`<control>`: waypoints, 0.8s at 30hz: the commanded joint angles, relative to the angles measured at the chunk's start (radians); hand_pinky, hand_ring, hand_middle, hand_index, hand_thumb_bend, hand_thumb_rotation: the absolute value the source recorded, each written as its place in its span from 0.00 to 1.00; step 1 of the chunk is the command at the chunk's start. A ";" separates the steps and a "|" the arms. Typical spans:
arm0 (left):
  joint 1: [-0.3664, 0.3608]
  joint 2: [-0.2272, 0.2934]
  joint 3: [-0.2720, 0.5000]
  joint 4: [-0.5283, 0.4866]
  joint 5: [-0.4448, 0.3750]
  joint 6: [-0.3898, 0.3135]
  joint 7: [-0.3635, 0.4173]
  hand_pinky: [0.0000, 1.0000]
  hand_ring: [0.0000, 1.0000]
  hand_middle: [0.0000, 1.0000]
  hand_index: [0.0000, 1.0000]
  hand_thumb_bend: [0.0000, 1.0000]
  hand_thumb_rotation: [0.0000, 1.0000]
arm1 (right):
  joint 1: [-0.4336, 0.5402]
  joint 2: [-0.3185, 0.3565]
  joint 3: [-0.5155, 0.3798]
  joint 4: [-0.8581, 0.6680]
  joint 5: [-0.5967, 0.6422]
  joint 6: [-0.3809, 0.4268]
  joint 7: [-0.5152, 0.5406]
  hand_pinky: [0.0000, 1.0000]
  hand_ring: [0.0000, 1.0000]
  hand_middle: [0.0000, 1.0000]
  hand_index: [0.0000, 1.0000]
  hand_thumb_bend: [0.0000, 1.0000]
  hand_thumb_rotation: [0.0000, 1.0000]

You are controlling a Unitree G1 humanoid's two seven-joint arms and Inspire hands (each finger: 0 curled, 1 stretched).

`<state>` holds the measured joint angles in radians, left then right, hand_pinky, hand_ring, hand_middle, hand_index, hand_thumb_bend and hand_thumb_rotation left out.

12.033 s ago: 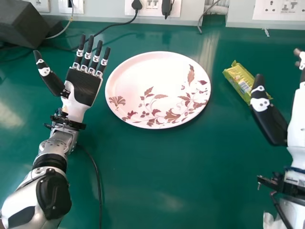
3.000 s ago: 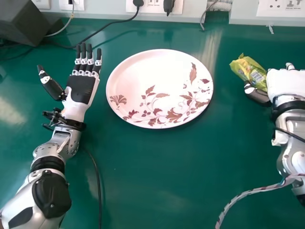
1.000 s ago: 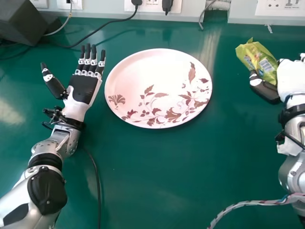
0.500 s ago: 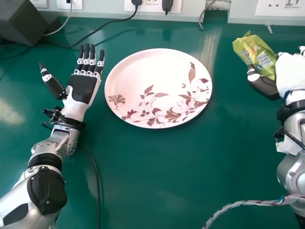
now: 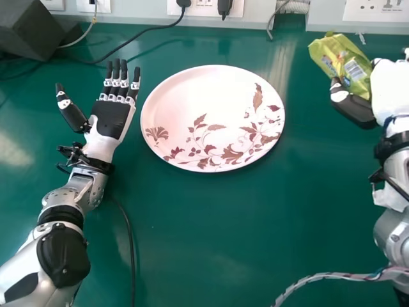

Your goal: Pick up biscuit and place it in the plate

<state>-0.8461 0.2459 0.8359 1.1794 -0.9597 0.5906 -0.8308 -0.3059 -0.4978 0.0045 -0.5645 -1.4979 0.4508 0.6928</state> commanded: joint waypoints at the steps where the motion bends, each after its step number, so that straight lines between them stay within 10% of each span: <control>1: 0.050 -0.013 0.006 0.018 0.003 0.003 -0.017 1.00 0.89 0.96 1.00 0.95 0.45 | -0.020 0.019 -0.017 -0.037 -0.010 -0.013 -0.002 0.07 0.17 0.28 0.49 0.48 0.04; 24: 0.047 -0.025 0.001 0.007 0.006 -0.007 -0.004 1.00 0.88 0.96 1.00 0.93 0.45 | -0.061 0.077 -0.053 -0.108 -0.030 -0.119 0.034 0.06 0.17 0.27 0.49 0.48 0.04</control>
<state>-0.8453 0.2406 0.8356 1.1713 -0.9593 0.5851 -0.8371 -0.3464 -0.4272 -0.0387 -0.6498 -1.5140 0.3370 0.7257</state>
